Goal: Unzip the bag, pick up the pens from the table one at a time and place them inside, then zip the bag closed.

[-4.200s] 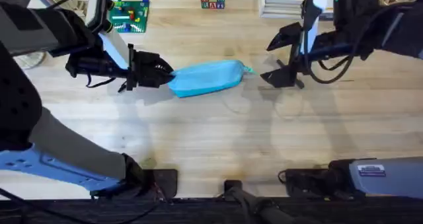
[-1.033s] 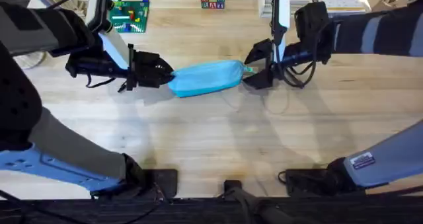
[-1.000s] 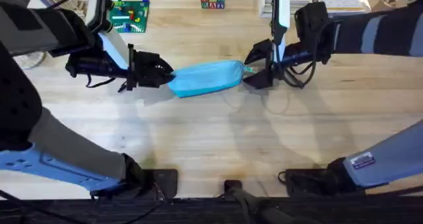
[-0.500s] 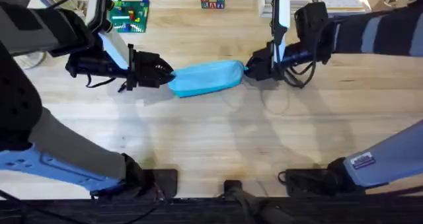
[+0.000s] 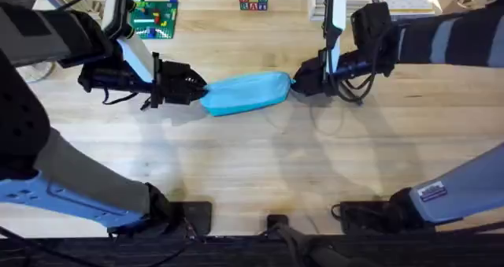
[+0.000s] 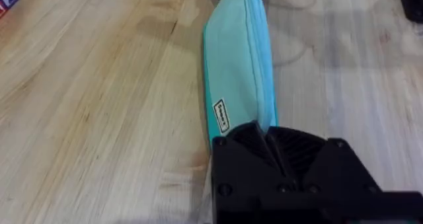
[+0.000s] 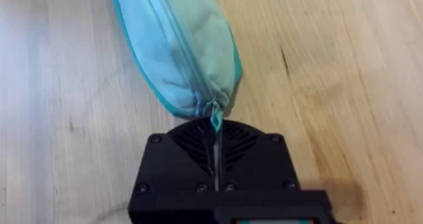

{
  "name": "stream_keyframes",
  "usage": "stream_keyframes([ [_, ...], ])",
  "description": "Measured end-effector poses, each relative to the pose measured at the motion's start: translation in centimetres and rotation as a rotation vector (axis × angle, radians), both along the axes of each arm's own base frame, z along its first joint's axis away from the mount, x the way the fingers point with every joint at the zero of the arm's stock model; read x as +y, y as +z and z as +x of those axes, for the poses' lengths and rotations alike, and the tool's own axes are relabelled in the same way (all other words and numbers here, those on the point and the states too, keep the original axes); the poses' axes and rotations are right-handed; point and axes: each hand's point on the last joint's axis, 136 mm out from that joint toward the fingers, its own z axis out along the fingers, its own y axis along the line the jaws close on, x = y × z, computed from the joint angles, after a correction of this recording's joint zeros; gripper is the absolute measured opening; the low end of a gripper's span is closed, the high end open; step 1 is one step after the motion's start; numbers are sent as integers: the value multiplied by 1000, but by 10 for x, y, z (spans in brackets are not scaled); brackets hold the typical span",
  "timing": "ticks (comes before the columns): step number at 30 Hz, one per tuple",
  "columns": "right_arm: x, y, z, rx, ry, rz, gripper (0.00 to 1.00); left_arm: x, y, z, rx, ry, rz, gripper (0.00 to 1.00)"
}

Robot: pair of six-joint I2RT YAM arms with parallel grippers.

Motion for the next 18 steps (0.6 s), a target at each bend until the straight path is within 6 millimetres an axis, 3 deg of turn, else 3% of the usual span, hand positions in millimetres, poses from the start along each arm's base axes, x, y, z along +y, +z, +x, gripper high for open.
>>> stream_keyframes([
  [9, 0, 4, 0, 20, -27, 6, 30, 0, 0, 0, 0, 0, 0, 42],
  [18, 0, 50, 5, -88, -52, 24, 30, 0, 0, 0, 1, 0, 0, 42],
])
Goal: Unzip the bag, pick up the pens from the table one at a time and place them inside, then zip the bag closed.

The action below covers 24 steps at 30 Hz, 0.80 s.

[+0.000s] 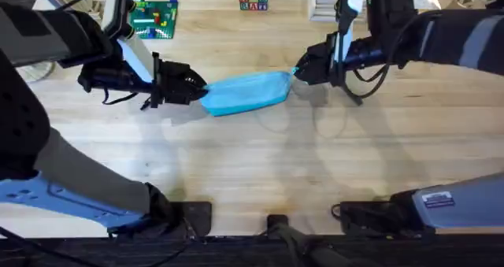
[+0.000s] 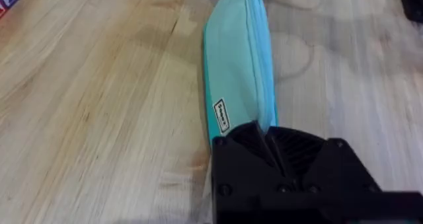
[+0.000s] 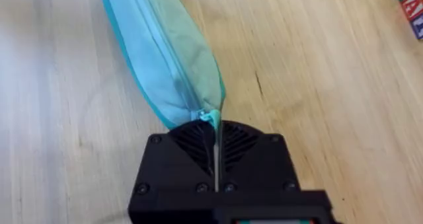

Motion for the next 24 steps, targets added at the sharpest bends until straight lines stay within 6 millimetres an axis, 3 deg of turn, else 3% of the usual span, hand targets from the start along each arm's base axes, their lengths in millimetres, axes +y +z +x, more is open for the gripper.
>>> stream_keyframes([
  [14, 3, 25, -6, -17, -33, 4, 30, 0, 0, 0, 0, 0, 0, 42],
  [24, 36, 35, -17, -59, 52, 19, 29, -1, 0, 0, 0, -2, 0, 42],
])
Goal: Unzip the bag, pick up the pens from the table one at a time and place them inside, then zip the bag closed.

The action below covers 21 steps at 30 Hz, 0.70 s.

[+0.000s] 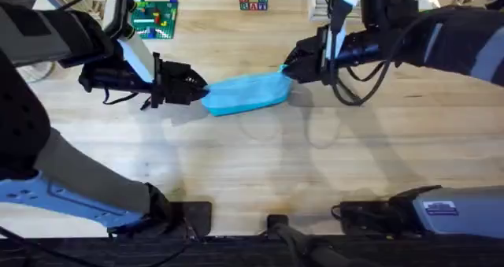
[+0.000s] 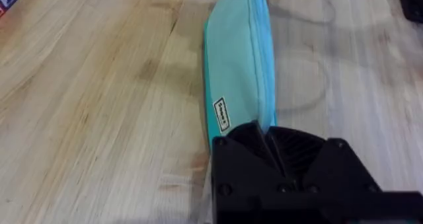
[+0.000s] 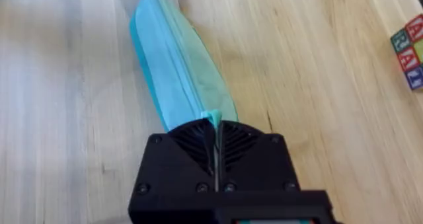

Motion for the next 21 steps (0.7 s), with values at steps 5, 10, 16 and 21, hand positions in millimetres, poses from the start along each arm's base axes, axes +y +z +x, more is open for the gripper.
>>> stream_keyframes([
  [5, 15, 1, -7, -12, 44, 1, 29, 0, 0, 0, 1, 0, 0, 42],
  [10, 33, 3, -16, -30, 95, 5, 29, 0, 0, 0, 1, 0, 0, 42],
  [16, 54, 7, -25, -67, 148, 10, 30, 0, 0, 0, 1, 0, 0, 42],
  [21, 67, 9, -33, -78, 182, 15, 30, 0, 0, 0, 3, 0, 0, 42],
])
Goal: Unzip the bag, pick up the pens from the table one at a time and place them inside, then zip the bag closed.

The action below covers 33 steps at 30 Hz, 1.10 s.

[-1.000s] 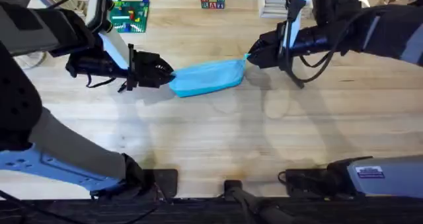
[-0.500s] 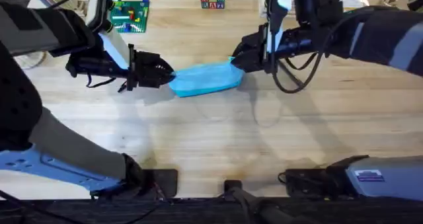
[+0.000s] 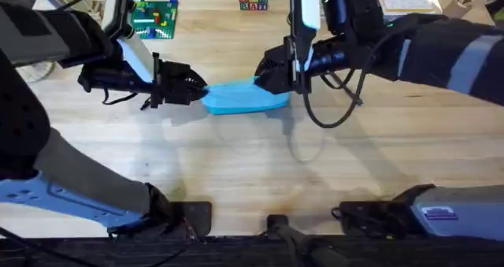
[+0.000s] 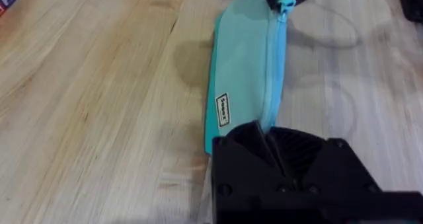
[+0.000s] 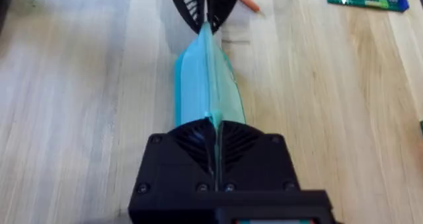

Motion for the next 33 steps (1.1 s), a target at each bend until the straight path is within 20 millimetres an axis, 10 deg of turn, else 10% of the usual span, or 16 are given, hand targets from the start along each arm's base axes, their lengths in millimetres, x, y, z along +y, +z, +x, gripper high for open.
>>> stream_keyframes([
  [33, 82, -6, -4, -18, 65, 148, 30, 1, 0, 1, -5, 2, 0, 42],
])
